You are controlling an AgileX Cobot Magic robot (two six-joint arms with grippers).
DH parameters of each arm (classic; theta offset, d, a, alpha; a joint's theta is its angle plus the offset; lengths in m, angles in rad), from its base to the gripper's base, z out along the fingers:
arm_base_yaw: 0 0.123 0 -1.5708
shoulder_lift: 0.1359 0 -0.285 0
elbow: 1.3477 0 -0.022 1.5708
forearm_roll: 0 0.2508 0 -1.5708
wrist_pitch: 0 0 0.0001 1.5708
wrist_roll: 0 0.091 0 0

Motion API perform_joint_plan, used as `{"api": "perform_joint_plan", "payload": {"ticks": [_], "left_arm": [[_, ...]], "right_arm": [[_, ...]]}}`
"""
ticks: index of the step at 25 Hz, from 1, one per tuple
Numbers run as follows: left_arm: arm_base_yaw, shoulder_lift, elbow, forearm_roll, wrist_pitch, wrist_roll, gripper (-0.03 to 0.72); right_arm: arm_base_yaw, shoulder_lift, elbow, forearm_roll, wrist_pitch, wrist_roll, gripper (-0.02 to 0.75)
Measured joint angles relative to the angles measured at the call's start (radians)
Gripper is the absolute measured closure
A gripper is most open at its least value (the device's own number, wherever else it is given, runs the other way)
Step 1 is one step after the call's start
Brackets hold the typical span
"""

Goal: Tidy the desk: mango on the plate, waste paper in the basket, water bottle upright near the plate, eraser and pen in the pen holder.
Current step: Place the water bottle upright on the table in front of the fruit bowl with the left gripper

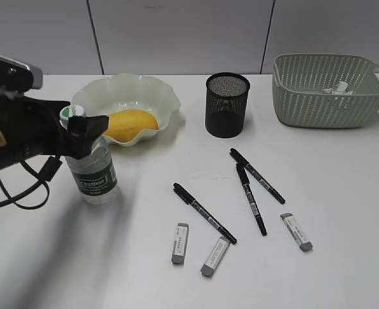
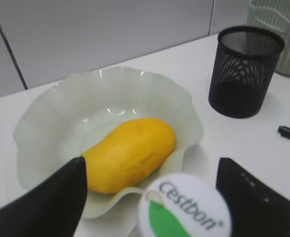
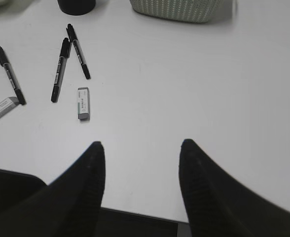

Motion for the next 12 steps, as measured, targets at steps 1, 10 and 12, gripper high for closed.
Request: {"api": "perform_joint_plan", "payload": {"ticks": [1, 10, 12], "left_arm": [[0.000, -0.026, 0.000, -0.001, 0.006, 0.000, 0.072], [0.003, -0.491, -0.065, -0.056, 0.716, 0.000, 0.181], [0.003, -0.625, -0.106, -0.039, 1.005, 0.000, 0.232]], "right_arm": [[0.000, 0.000, 0.000, 0.000, 0.000, -0.005, 0.344], [0.000, 0.000, 0.000, 0.000, 0.000, -0.005, 0.344], [0.000, 0.000, 0.000, 0.000, 0.000, -0.005, 0.345]]}}
